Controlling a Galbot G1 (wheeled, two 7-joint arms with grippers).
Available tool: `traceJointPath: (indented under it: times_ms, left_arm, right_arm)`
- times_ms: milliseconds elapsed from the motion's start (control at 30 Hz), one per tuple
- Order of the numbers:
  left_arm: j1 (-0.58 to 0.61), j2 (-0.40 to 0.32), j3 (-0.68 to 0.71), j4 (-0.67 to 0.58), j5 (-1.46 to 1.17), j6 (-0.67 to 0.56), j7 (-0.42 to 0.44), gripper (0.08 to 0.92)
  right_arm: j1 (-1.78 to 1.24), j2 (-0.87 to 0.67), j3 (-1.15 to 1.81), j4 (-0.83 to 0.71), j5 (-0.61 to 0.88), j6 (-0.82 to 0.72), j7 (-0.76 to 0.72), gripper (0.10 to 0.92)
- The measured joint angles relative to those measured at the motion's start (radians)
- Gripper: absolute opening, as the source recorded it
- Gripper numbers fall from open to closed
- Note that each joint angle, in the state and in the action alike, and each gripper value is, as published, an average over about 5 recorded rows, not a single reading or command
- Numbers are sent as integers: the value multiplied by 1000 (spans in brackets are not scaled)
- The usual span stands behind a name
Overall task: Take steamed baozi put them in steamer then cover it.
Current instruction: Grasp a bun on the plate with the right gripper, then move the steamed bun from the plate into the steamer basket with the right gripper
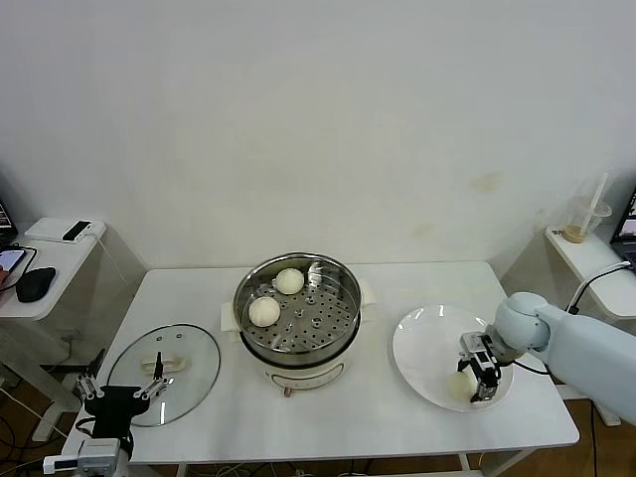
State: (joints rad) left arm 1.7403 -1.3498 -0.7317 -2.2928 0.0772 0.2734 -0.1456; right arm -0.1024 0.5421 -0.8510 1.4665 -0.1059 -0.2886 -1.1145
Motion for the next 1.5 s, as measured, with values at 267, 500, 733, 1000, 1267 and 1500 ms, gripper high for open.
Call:
traceJointPath:
  times_ms: [267,500,733,1000,1267,1500]
  left_arm:
    - [-2,1,6,-6,1,2,0,823]
    - [-3,5,5,-11,1,5,1,823]
    - [-2,9,3,-19,-1,5,1,823]
    - [-2,14,-3,-21,-2,6,5,823]
    - [2,14,-14,-24,-2,6,6,823]
    - [7,11,-33,-23,-5,5,8,823]
  right_arm:
    - [29,16,7,-13,13,-5,-20,569]
    - [110,19,16,-13,48,-6,-38,569]
    - [236,31,-12,-24,96,-1,-46,575]
    - [407,91,-67,-45,161,-8,-37,577]
    - [560,211,-147,-56,230,-14,-7,577]
    - [612,340,-209,-64,264,0,31,577]
